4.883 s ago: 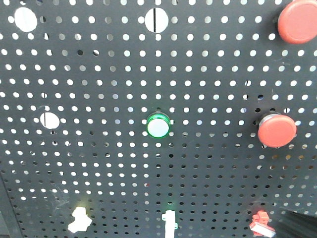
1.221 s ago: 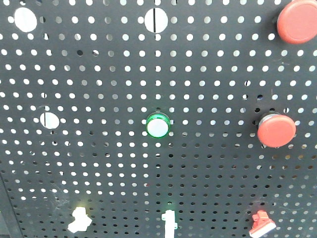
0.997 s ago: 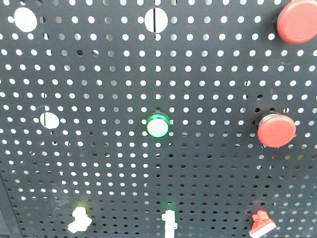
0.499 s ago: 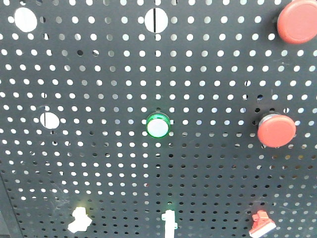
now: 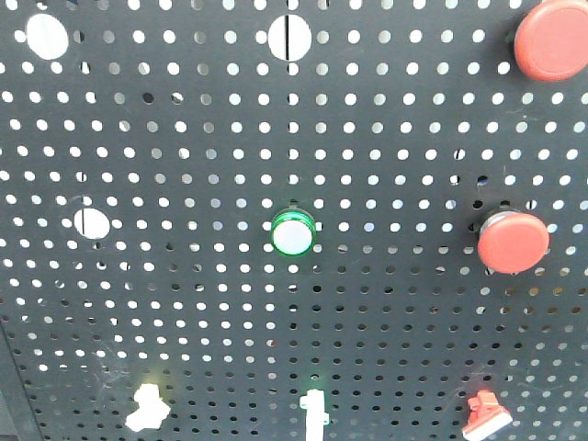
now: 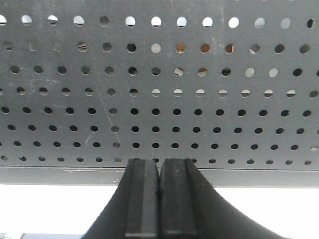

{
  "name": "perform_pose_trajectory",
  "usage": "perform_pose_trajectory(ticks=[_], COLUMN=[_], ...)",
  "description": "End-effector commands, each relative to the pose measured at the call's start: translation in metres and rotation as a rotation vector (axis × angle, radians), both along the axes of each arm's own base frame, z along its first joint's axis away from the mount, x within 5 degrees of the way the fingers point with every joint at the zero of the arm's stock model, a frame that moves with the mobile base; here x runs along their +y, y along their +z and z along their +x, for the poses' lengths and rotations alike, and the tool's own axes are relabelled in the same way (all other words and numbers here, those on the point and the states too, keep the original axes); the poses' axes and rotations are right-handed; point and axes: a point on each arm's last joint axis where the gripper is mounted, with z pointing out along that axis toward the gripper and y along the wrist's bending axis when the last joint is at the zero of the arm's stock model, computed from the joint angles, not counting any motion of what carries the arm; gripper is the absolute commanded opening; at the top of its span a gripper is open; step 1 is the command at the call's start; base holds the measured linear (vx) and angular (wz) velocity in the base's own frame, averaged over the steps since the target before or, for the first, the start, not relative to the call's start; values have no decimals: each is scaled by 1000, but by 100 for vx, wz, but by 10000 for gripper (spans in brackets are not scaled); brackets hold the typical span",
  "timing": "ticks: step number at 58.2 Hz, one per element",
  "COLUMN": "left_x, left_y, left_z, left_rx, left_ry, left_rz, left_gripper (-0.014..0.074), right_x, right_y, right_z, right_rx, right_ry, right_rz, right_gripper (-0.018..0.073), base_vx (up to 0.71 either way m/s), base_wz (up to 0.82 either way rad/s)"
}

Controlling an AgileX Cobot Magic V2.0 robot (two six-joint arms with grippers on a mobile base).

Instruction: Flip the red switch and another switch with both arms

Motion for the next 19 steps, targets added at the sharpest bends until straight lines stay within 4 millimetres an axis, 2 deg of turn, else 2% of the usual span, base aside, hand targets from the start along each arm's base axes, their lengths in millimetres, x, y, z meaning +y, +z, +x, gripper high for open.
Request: perform_pose_trajectory(ticks=[1,19], left_x=[0,0], left_y=[2,2], left_z=[0,0], left_rx=[-75,-75], left_ry=[3,3], left_rz=[-26,-26], left_gripper=[3,3], right_x=[-1,-1], right_y=[6,6], right_z=[0,0], right_rx=[-85,-85], right_ry=[-13,-13], right_rz=[-10,-10], right_gripper=[-6,-6], base_vx=[0,0], base_wz=[0,0])
